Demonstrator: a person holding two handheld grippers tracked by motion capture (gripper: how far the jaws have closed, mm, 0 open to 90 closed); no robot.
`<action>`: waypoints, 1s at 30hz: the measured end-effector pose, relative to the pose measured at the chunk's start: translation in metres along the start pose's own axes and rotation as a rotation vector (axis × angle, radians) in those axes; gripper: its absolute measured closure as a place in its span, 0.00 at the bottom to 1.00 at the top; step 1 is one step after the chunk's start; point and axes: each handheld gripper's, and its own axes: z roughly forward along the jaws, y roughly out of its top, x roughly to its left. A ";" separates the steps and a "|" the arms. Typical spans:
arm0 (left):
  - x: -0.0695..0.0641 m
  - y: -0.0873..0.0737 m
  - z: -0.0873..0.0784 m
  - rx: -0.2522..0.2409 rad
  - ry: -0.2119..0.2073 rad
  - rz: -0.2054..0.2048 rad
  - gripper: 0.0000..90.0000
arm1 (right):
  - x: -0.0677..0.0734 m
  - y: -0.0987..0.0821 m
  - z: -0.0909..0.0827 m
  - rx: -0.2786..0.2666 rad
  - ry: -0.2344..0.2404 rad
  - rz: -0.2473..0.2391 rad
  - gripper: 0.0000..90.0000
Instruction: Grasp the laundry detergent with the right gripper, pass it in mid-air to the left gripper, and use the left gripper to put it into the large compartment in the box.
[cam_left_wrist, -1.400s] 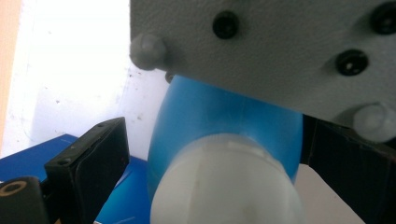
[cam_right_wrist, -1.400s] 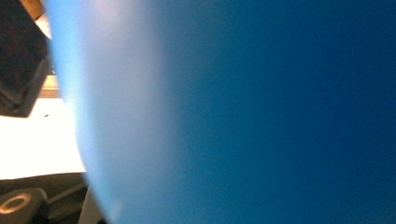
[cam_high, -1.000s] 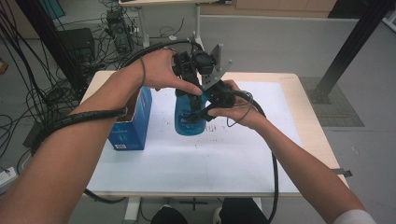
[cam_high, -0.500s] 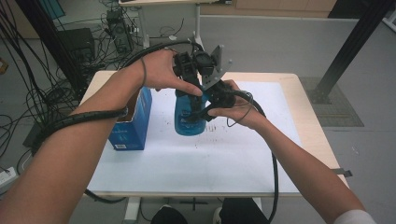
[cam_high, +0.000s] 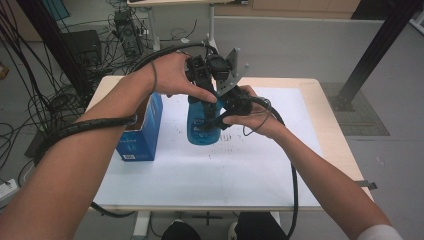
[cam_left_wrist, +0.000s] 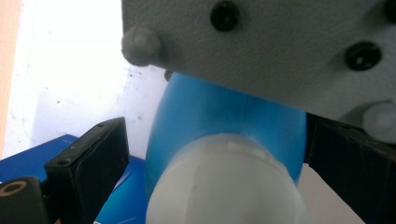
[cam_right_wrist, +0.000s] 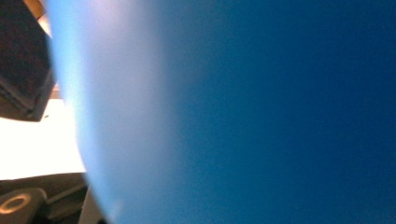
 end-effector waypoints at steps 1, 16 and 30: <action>0.000 0.000 0.000 0.000 0.000 0.000 0.06 | 0.000 0.000 0.000 0.000 0.000 0.000 0.48; 0.001 0.001 0.001 0.009 0.002 0.003 0.06 | 0.000 0.000 0.000 -0.001 0.003 0.001 0.48; -0.001 0.003 0.002 0.021 0.003 0.027 0.27 | 0.002 0.000 0.000 0.008 0.002 -0.012 0.48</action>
